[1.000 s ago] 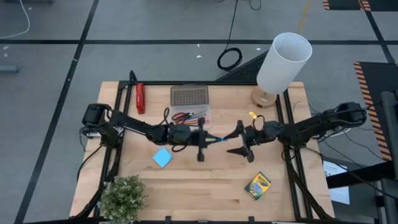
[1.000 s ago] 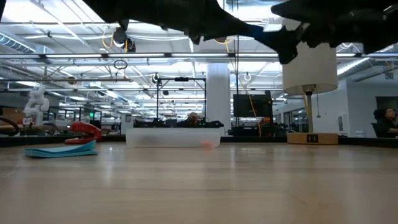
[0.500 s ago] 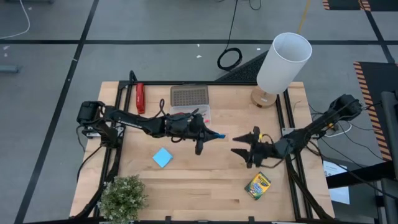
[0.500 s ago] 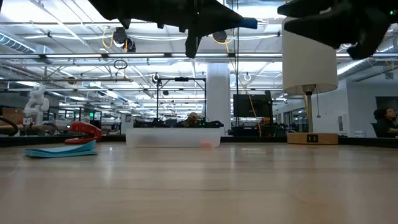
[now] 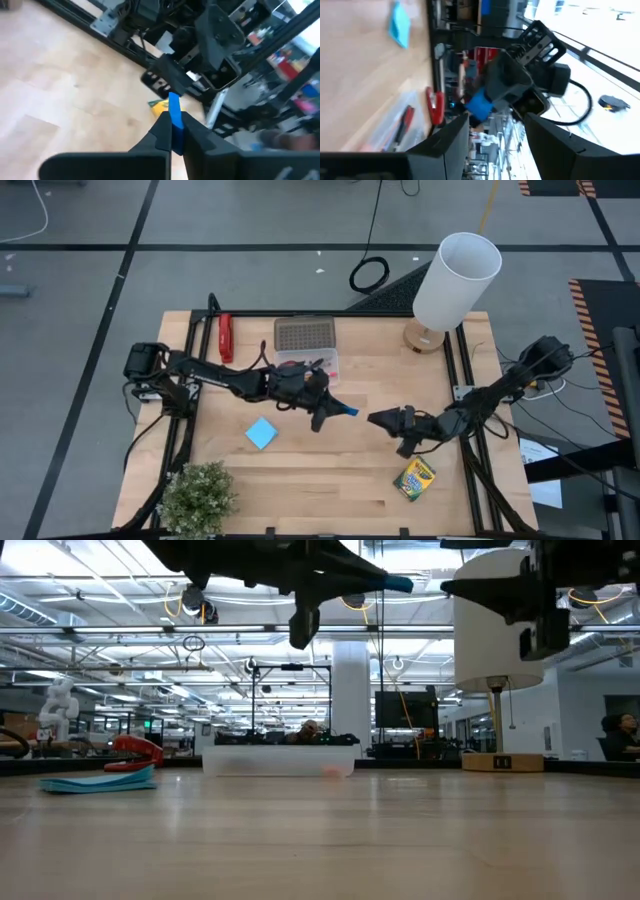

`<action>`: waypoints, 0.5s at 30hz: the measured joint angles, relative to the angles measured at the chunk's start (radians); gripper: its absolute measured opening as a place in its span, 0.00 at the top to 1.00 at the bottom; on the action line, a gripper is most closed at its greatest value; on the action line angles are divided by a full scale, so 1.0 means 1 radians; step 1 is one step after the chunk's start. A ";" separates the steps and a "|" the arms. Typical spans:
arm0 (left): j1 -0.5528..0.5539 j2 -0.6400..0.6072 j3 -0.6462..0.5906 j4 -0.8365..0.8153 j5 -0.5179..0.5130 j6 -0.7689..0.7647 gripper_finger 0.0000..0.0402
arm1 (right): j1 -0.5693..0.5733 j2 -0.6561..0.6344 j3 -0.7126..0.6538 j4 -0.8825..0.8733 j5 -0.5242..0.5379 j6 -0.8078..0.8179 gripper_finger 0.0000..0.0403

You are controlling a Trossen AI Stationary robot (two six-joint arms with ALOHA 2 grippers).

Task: Pack school essentials
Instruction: Put the blue eraser into the black supply box

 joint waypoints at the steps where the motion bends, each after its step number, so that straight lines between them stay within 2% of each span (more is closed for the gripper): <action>1: 0.002 0.000 0.000 0.006 0.017 -0.029 0.97 | -0.010 0.001 0.000 0.016 -0.011 -0.003 0.54; 5: 0.006 0.000 0.000 0.027 0.077 -0.130 0.95 | -0.049 0.002 0.000 -0.005 -0.070 -0.011 0.54; 9: 0.011 0.000 0.000 0.048 0.117 -0.232 0.91 | -0.077 0.002 0.000 -0.040 -0.140 -0.091 0.54; 15: 0.017 0.000 0.000 0.043 0.113 -0.262 0.96 | -0.101 0.001 0.000 -0.018 -0.196 -0.206 0.54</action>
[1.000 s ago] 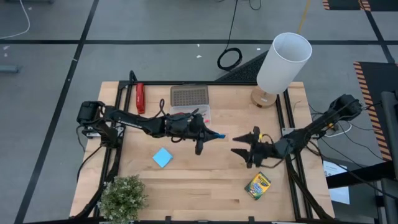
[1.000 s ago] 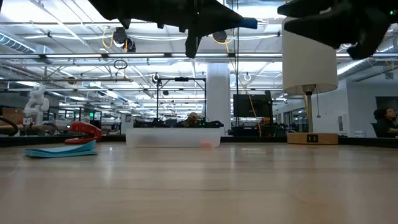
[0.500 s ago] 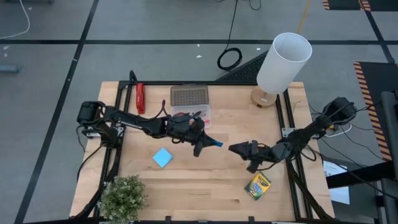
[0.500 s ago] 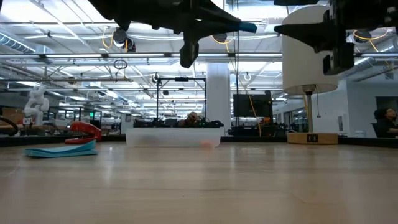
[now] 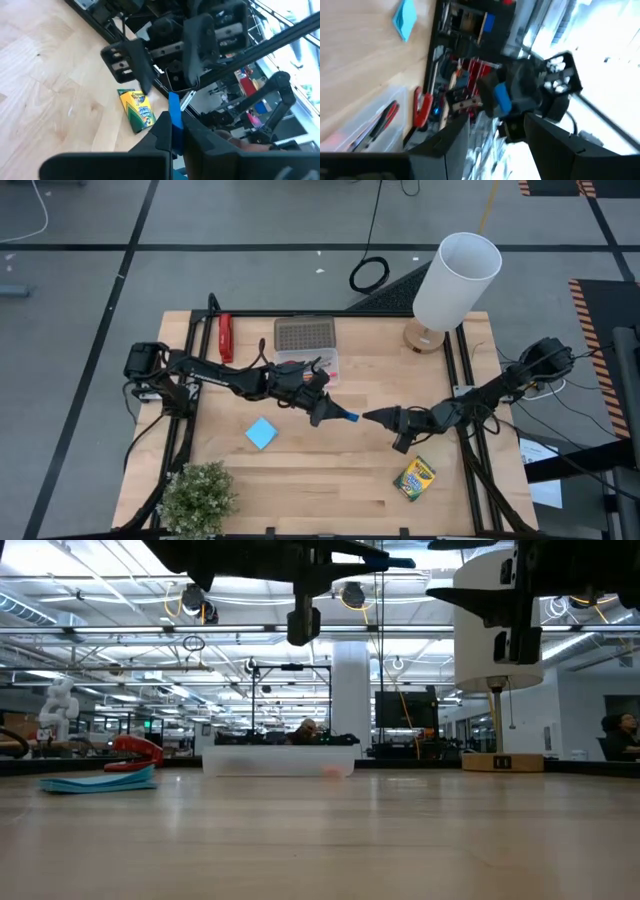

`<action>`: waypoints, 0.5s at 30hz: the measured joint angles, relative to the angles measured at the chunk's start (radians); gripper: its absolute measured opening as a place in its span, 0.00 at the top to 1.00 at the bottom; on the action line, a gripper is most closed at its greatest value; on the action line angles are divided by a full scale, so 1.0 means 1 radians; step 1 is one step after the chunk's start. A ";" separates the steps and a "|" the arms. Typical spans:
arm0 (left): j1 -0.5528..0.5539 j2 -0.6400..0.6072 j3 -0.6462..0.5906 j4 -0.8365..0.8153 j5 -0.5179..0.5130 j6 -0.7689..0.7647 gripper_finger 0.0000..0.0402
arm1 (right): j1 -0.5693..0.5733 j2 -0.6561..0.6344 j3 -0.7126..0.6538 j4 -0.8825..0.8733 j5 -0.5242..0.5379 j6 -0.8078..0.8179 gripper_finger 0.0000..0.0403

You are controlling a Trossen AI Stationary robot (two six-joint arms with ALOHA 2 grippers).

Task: Pack school essentials
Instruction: Put the blue eraser into the black supply box

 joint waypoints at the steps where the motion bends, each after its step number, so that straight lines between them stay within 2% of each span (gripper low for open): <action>1: 0.000 0.000 0.000 -0.001 -0.012 -0.006 0.97 | -0.003 0.000 0.000 0.001 -0.016 -0.009 0.54; 4: 0.002 0.000 0.000 0.000 -0.052 -0.022 0.96 | -0.017 0.000 0.000 0.001 -0.061 -0.035 0.54; 9: 0.002 0.000 0.000 -0.001 -0.094 -0.045 0.92 | -0.038 0.000 0.004 0.008 -0.068 -0.051 0.56; 15: -0.001 0.000 0.000 0.005 -0.159 -0.038 0.96 | -0.068 0.026 0.045 0.008 -0.087 -0.079 0.64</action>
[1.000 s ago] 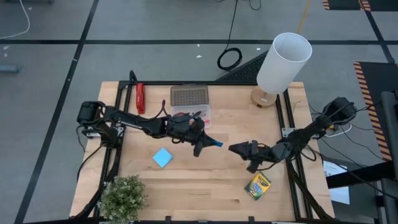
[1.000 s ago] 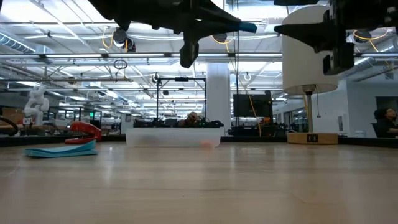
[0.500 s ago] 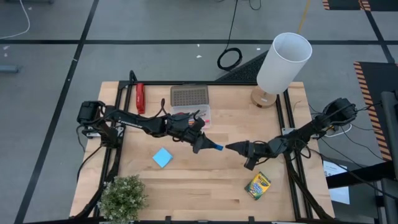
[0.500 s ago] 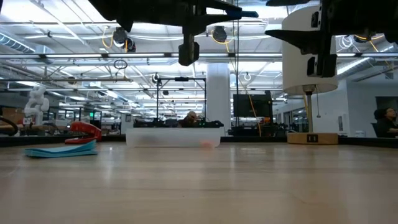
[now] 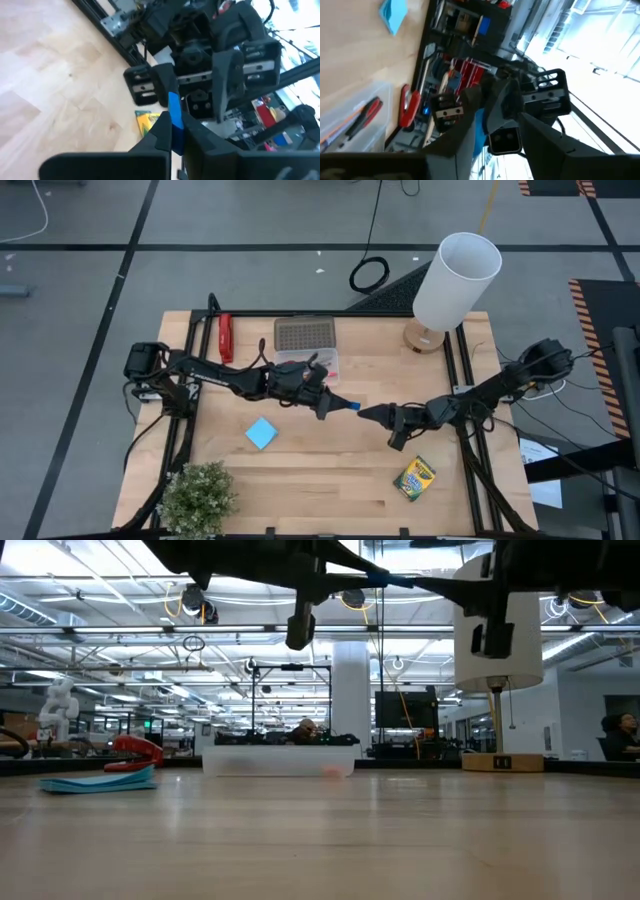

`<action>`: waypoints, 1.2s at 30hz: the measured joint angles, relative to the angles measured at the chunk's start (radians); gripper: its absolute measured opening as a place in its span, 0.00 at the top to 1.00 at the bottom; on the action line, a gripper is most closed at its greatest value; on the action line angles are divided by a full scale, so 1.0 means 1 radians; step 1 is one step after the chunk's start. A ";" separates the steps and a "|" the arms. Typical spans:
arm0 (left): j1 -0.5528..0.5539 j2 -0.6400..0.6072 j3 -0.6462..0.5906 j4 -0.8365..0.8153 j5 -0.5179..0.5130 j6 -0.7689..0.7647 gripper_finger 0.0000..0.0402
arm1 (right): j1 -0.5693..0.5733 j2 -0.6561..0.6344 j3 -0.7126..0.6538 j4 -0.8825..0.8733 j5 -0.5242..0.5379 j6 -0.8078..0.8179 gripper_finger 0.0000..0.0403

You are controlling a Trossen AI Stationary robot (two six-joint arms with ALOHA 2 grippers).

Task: Pack school essentials
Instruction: Put the blue eraser into the black supply box

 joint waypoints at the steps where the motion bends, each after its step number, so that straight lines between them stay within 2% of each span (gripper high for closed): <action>1: -0.002 0.000 0.000 0.009 -0.008 0.008 0.96 | -0.008 0.006 0.005 -0.001 0.000 -0.007 0.66; 9: -0.006 0.000 0.000 0.038 -0.001 0.033 0.91 | -0.036 0.081 0.027 0.001 -0.004 -0.022 0.74; 18: -0.005 0.000 0.000 0.003 0.037 0.049 0.96 | -0.015 0.087 0.027 0.060 0.028 -0.074 0.72; 26: -0.006 0.000 0.000 0.001 0.037 0.044 0.91 | -0.015 0.089 0.027 0.041 0.060 -0.079 0.73; 32: -0.004 0.000 0.000 0.001 0.038 0.050 0.95 | -0.014 0.088 0.027 0.043 0.064 -0.076 0.81; 36: -0.004 0.000 0.000 0.000 0.038 0.048 0.90 | -0.014 0.088 0.027 0.038 0.064 -0.075 0.88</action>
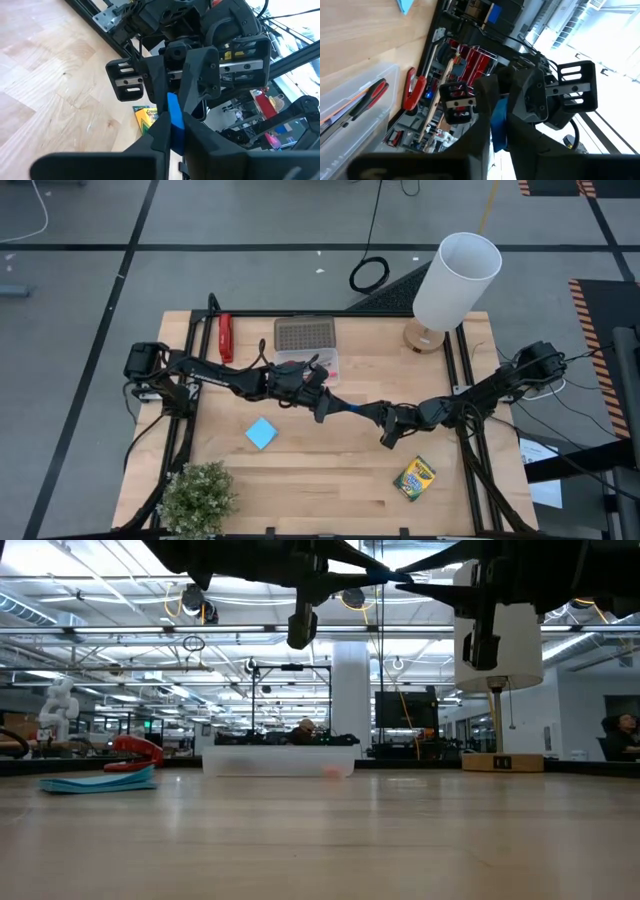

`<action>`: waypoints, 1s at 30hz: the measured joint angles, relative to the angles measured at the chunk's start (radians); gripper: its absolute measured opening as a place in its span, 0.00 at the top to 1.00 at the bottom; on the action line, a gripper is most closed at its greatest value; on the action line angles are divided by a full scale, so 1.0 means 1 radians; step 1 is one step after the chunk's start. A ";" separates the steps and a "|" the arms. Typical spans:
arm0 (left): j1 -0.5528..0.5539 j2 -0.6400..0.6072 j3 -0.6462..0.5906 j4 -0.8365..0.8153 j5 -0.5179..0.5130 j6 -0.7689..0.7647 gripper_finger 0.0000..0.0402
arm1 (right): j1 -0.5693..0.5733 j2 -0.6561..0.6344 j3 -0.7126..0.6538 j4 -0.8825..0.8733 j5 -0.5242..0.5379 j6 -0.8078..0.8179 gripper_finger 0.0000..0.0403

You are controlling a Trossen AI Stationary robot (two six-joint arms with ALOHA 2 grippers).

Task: Pack school essentials
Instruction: Put the blue eraser into the black supply box

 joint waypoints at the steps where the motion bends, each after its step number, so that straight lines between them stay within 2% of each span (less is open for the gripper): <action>1: 0.000 0.000 0.000 0.000 0.000 -0.003 0.88 | 0.000 0.000 0.000 0.000 0.000 0.000 0.89; 6: 0.000 -0.004 0.000 0.000 0.000 0.042 0.74 | 0.000 0.000 0.000 -0.001 0.003 0.024 0.95; 10: 0.003 -0.025 0.000 -0.010 -0.003 0.128 0.60 | 0.000 -0.002 0.000 -0.005 0.009 0.069 0.95; 15: 0.030 -0.118 0.003 -0.152 -0.037 0.248 0.46 | 0.000 0.000 -0.001 -0.020 0.002 0.165 0.94; 19: 0.042 -0.226 0.002 -0.314 -0.130 0.417 0.43 | -0.008 0.000 -0.001 -0.027 -0.032 0.290 0.95; 25: 0.044 -0.378 0.000 -0.479 -0.271 0.695 0.43 | -0.110 0.000 0.016 -0.031 -0.184 0.550 0.94; 30: 0.046 -0.458 0.002 -0.544 -0.377 0.778 0.43 | -0.244 0.000 0.061 -0.085 -0.352 0.704 0.94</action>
